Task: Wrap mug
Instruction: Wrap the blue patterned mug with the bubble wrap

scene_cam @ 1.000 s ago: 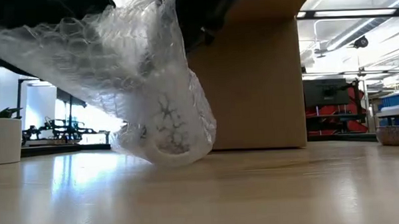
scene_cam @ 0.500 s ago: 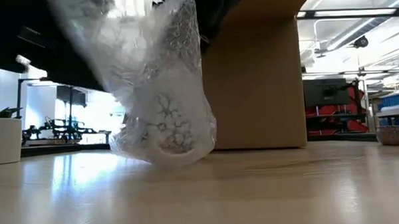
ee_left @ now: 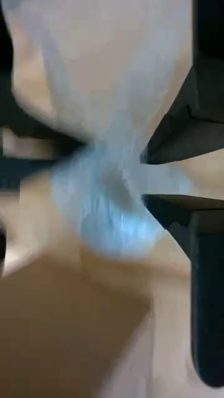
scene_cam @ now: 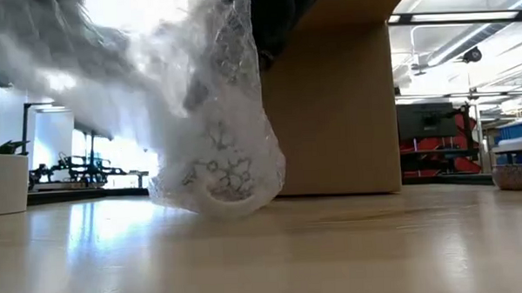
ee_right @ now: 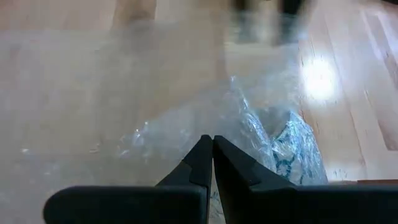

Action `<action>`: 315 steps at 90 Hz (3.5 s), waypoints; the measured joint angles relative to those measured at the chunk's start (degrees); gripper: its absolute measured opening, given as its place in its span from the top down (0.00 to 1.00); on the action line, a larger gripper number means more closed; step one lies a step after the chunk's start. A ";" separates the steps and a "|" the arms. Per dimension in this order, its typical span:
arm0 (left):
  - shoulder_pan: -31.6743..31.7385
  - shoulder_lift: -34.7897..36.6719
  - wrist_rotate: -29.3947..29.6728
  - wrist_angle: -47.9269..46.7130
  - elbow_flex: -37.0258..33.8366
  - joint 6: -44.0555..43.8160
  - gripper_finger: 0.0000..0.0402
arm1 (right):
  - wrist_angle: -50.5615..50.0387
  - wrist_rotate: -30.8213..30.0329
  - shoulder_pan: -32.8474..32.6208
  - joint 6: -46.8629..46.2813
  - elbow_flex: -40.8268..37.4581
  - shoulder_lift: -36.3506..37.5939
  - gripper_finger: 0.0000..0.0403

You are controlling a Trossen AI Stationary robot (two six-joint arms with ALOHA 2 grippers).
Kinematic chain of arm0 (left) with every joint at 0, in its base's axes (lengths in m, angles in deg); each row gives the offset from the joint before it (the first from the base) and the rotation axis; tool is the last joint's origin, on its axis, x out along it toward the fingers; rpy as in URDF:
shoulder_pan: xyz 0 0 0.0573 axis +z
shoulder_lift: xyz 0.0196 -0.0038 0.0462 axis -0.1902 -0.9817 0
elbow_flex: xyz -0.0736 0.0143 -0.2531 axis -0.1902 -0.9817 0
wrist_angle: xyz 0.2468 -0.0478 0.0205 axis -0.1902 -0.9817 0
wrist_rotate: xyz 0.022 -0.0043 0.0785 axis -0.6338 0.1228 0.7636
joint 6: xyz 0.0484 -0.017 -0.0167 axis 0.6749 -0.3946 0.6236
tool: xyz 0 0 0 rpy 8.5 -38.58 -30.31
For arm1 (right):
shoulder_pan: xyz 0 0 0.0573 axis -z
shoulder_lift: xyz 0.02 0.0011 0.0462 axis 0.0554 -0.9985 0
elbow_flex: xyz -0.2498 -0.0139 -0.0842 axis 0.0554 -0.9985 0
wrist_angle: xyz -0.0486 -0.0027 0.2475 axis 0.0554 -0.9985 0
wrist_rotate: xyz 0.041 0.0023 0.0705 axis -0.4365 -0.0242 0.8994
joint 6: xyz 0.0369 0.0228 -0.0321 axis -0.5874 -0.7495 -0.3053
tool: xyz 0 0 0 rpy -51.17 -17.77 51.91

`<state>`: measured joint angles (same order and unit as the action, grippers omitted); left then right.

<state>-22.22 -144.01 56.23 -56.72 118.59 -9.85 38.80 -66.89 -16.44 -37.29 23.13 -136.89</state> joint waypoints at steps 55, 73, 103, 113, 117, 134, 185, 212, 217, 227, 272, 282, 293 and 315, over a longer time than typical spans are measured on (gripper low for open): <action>9.20 -14.66 -9.91 18.24 -1.08 5.29 0.81 | 0.68 -2.84 0.70 -1.61 -0.02 0.00 1.00; 9.35 -19.22 -9.63 26.79 -0.94 6.78 0.81 | 2.96 -1.91 1.94 -1.09 -0.13 -1.25 1.00; 8.69 -19.97 -7.17 26.32 -0.62 5.76 0.81 | 4.58 -1.33 2.36 -0.11 -0.13 -1.99 1.00; 8.49 -19.12 -6.17 25.40 -0.62 6.29 0.81 | 4.34 -2.76 2.38 -1.27 -0.04 -1.88 1.00; 8.08 -18.87 -5.95 24.81 -0.60 6.82 0.80 | 3.79 -4.00 2.34 -2.27 -0.04 -1.89 1.00; 5.21 -17.13 -5.24 21.81 -0.53 7.66 0.77 | 2.49 -5.77 2.36 -4.31 -0.04 -1.90 1.00; 4.30 -15.37 -4.25 20.98 -0.44 6.12 0.62 | -6.66 -5.49 2.76 -6.66 5.01 -1.95 0.78; 3.12 -14.30 -0.72 20.16 -0.44 7.61 0.62 | -7.22 -4.38 2.80 -5.16 5.15 -1.86 0.65; 3.12 -14.51 0.10 20.06 -0.46 8.07 0.62 | -7.87 -4.38 2.80 -5.20 5.95 -1.86 0.62; 3.17 -14.58 0.37 20.28 -0.48 8.51 0.62 | -10.06 -4.35 2.80 -6.82 8.08 -1.74 0.59; -0.59 -14.19 4.76 18.35 -0.48 10.13 0.67 | -29.47 0.06 2.17 -14.95 19.14 -1.60 0.63; -0.85 -14.01 4.81 16.82 -0.51 10.00 0.69 | -30.57 -1.26 1.97 -11.01 19.28 -1.46 0.68; -2.16 -12.95 4.78 13.44 -0.53 8.50 0.70 | -27.22 -1.35 2.29 -6.19 16.78 -1.91 0.73; -5.62 -9.89 4.76 6.30 -0.55 3.53 0.72 | -22.78 -1.33 2.80 -2.27 15.91 -5.69 0.85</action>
<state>-27.84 -153.90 60.99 -50.41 118.04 -6.32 16.02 -68.21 -13.64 -39.55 39.04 -142.59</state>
